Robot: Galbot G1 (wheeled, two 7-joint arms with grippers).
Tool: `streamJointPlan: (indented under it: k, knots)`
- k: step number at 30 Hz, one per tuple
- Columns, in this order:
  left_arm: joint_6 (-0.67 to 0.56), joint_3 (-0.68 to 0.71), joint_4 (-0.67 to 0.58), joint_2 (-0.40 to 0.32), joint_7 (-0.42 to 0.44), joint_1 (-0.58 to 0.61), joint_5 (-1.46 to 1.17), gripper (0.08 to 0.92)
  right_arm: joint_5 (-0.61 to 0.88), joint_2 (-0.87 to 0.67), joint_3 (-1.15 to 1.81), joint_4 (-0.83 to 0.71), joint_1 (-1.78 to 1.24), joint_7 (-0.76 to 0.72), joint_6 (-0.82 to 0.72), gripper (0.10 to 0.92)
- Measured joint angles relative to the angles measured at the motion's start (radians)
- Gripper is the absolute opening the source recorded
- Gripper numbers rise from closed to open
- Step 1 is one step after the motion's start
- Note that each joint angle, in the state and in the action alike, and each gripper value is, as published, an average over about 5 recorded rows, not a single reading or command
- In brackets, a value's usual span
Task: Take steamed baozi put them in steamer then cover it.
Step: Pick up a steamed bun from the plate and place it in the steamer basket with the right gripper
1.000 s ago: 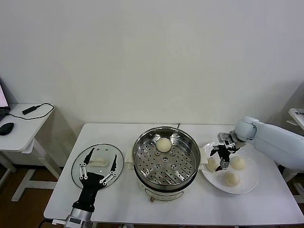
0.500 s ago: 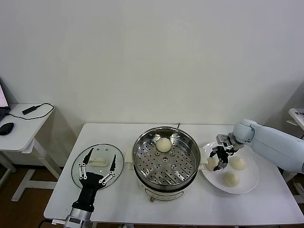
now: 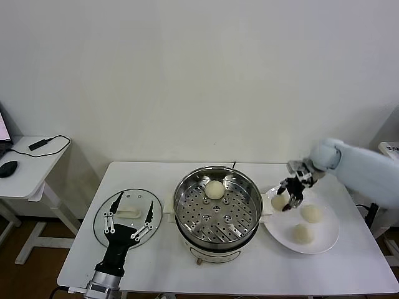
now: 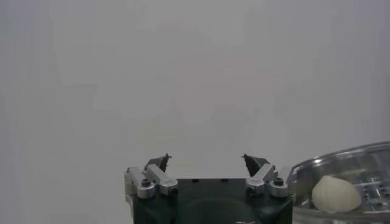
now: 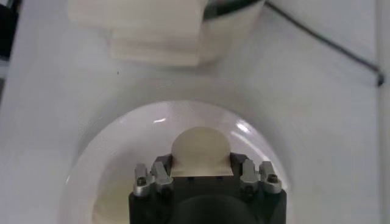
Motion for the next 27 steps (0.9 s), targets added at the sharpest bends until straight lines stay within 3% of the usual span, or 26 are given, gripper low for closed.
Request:
streamJointPlan:
  k: [13, 27]
  knots:
    - [0.006, 0.022, -0.01, 0.007, -0.005, -0.002, 0.013, 0.823, 0.194, 0.172, -0.191, 0.199, 0.318, -0.023, -0.08, 0.652]
    - [-0.004, 0.033, -0.01, 0.01, -0.007, -0.005, 0.015, 0.823, 0.396, 0.386, -0.295, 0.281, 0.313, 0.23, -0.192, 0.645]
